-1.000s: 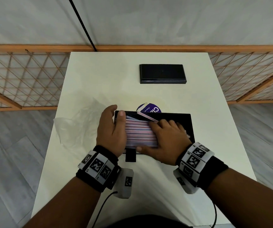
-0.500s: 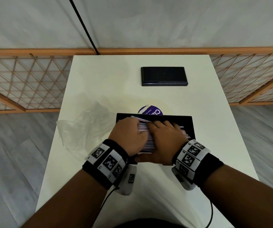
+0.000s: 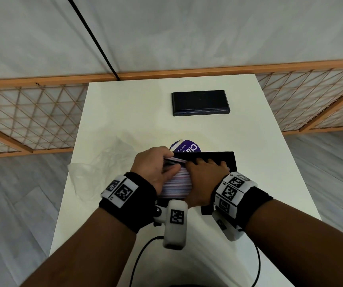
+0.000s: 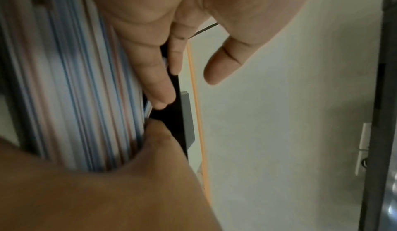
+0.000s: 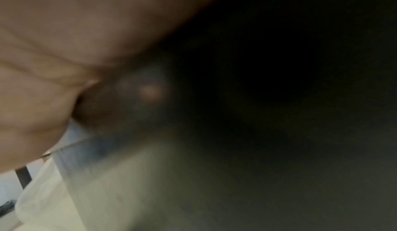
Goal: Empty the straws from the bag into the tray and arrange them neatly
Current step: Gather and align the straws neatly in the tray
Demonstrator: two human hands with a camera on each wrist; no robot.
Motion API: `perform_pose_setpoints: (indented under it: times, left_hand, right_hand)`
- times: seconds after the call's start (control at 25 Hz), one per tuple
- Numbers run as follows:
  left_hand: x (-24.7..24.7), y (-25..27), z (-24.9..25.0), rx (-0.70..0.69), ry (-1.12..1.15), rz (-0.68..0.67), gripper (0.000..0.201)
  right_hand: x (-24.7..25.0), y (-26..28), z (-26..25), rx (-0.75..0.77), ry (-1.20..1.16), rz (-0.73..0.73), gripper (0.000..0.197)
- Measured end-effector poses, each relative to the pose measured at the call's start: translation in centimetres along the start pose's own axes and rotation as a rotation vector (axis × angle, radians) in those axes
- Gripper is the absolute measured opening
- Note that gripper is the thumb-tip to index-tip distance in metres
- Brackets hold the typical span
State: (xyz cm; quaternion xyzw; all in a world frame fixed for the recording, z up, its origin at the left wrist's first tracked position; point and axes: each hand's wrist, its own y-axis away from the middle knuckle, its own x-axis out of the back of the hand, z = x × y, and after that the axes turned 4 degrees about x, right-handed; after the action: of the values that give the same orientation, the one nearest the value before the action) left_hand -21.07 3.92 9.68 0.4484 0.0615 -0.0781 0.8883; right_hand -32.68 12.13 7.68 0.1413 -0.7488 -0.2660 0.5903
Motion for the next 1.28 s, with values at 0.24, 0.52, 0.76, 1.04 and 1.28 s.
perform_pose_setpoints:
  times: [0.24,0.52,0.76,1.04,1.28]
  left_hand:
    - [-1.2,-0.4,-1.2,0.011,0.042,0.000,0.011]
    - [-1.8,-0.8,-1.9,-0.128,-0.246,-0.032,0.012]
    - [-0.1,-0.4,-1.7,-0.435,-0.557,0.088,0.020]
    - [0.7,0.2,-0.1,-0.606,-0.873,0.206,0.020]
    - [2.8,0.3,0.6,-0.549,-0.740,0.118,0.015]
  right_hand:
    - [-0.5,-0.4,0.4,0.006,-0.013,-0.028,0.105]
    - [-0.7,0.0,1.0,0.044,-0.042,0.005,0.110]
    - [-1.1,0.8,1.0,0.048,-0.146,0.124,0.110]
    - [-0.9,0.9,1.0,0.091,-0.194,0.153,0.119]
    - [-0.9,1.0,1.2,0.071,-0.102,0.159,0.120]
